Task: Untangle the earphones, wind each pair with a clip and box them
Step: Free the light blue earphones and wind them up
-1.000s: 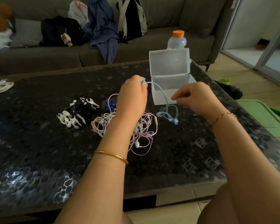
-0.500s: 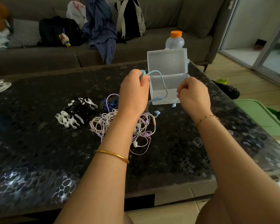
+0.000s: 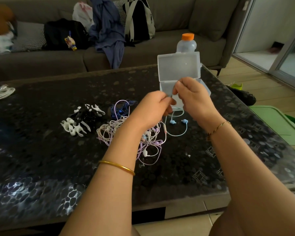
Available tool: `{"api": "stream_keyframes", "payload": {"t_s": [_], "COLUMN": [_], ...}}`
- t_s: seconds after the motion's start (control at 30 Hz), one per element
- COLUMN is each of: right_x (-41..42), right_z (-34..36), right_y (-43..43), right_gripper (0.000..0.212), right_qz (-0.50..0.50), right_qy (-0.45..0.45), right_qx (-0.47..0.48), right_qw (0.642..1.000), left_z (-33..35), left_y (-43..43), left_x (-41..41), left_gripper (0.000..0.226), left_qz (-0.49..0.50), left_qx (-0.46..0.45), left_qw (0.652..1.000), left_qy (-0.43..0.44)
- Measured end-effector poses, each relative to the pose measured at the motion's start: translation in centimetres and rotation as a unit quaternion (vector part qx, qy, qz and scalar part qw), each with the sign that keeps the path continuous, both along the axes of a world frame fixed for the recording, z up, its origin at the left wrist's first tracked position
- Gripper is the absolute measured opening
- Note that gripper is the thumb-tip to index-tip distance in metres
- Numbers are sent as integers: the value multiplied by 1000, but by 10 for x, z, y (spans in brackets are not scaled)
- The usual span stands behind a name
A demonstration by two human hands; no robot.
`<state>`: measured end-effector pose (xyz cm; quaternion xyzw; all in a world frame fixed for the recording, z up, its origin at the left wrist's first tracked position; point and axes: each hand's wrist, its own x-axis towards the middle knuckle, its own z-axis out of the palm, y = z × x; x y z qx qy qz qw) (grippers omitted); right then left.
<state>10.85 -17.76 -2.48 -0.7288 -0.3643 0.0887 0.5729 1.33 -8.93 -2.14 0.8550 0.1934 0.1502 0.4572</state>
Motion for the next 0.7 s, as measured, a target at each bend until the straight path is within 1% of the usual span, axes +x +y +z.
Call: {"api": "stream_keyframes", "payload": {"t_s": [0.03,0.07,0.1,0.13,0.17,0.2,0.23,0.27,0.3,0.33,0.37,0.4,0.43,0.47,0.5,0.53,0.57,0.6,0.63,0.7], "right_x": [1,2,2,1,0,-1,-2,-3,-4,-5,-6,-7,-8,-10,-10,-10,-7,-4,-1,3], "right_z": [-2,-4,-5,-6,-6,-5,-3,-2,0,3,4,6,7,9,11,12,14,14,14,12], "right_y": [0,0,0,-1,-1,-2,-2,-2,-3,-5,-6,-8,-10,-12,-13,-14,-14,-14,-14,-15], "right_gripper": [24,24,25,27,29,31,32,32,32,32,31,30,29,29,28,27,24,21,17,14], "right_qz": [-6,0,17,38,58,77,97,118,136,151,164,178,190,194,185,163,134,107,85,49], "right_qy": [13,40,73,103,124,131,128,116,100,80,59,40,32,30,30,25,6,-28,-70,-143], "right_qx": [-6,-12,-21,-32,-46,-63,-85,-110,-138,-168,-198,-223,-235,-235,-226,-208,-187,-168,-153,-127], "right_qw": [1000,999,997,993,990,986,983,980,976,971,965,958,953,952,956,964,973,980,982,980], "left_z": [1,2,5,8,11,13,15,16,16,15,13,11,9,6,2,-2,-5,-7,-5,-1], "left_y": [-1,-2,-2,-1,0,1,3,3,3,3,2,3,4,6,8,9,10,10,8,3], "left_x": [-1,-1,-2,-3,-5,-6,-7,-7,-6,-5,-5,-4,-4,-4,-4,-5,-6,-6,-6,-4], "left_gripper": [26,27,28,29,29,30,31,30,29,26,23,20,18,17,18,20,21,21,21,23], "left_qz": [-12,-20,-26,-32,-35,-32,-21,-1,27,58,88,117,145,172,191,192,177,153,128,76], "left_qx": [-55,-133,-234,-343,-438,-510,-559,-585,-592,-584,-565,-534,-477,-385,-264,-139,-37,27,56,59], "left_qw": [998,990,969,933,888,843,806,783,773,772,779,795,826,873,922,956,973,980,985,994], "left_qy": [-14,-38,-70,-105,-137,-166,-191,-212,-228,-243,-256,-264,-262,-244,-209,-171,-142,-120,-102,-54]}}
